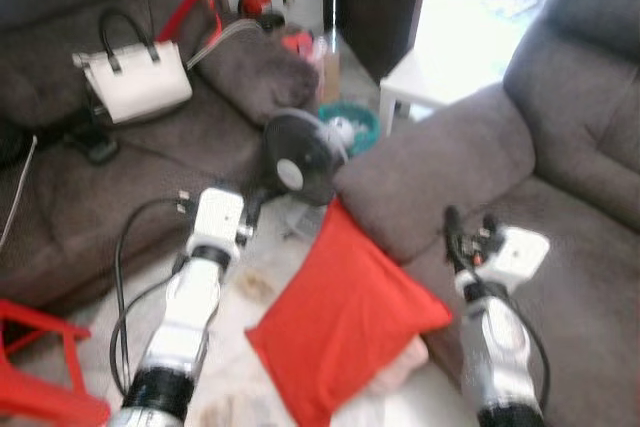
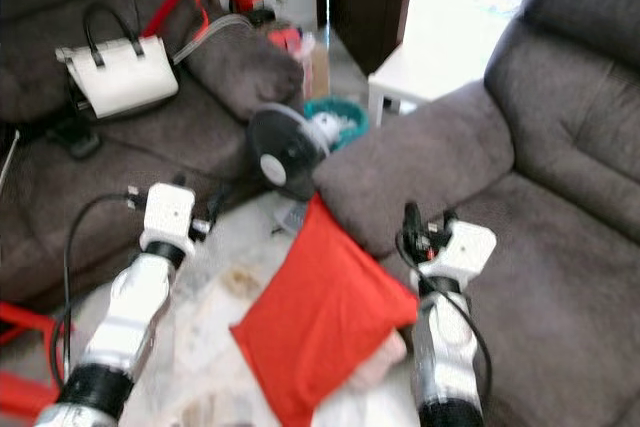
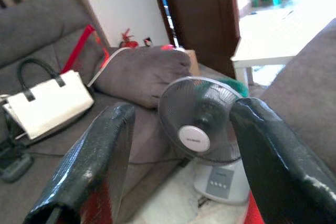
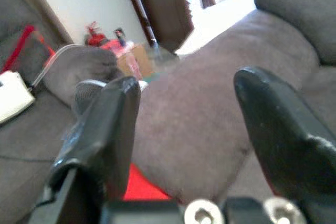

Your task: Move the pillow to the sofa from floor

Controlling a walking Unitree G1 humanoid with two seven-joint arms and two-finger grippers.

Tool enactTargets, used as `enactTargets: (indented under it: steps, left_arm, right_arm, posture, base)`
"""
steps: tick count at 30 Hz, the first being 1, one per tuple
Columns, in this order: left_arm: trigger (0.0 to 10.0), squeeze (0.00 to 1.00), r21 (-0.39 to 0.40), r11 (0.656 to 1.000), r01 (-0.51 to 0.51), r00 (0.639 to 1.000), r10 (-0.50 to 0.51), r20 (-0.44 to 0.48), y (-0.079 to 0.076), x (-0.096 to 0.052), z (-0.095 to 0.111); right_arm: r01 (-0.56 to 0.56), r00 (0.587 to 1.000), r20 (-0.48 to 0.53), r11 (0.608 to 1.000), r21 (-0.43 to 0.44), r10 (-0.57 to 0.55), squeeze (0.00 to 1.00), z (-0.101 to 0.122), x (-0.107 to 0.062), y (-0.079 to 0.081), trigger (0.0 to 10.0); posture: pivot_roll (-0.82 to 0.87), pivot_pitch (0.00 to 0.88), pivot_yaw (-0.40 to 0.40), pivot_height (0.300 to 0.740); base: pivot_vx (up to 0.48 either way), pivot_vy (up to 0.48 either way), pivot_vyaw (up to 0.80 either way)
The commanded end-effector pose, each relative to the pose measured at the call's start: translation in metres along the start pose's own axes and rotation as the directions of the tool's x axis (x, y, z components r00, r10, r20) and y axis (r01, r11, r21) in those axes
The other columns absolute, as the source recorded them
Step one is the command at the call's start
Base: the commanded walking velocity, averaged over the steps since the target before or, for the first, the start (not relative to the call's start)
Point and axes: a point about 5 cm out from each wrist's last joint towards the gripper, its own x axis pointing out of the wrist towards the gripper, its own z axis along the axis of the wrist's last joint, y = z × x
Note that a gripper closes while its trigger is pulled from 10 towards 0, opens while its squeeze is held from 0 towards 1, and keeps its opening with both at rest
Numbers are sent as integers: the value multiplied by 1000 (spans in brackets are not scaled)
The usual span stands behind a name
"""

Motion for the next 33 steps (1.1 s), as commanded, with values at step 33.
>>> enactTargets:
  steps: [33]
  left_arm:
    - [10000, 0, -2, 1000, 8, 1000, -8, -8, 0, -2, -2]
  right_arm:
    - [-34, 999, -8, 999, -3, 34, 0, -2, 0, 7, 10000]
  posture:
    - [89, 49, 48, 740]
  base:
    - [46, 0, 0]
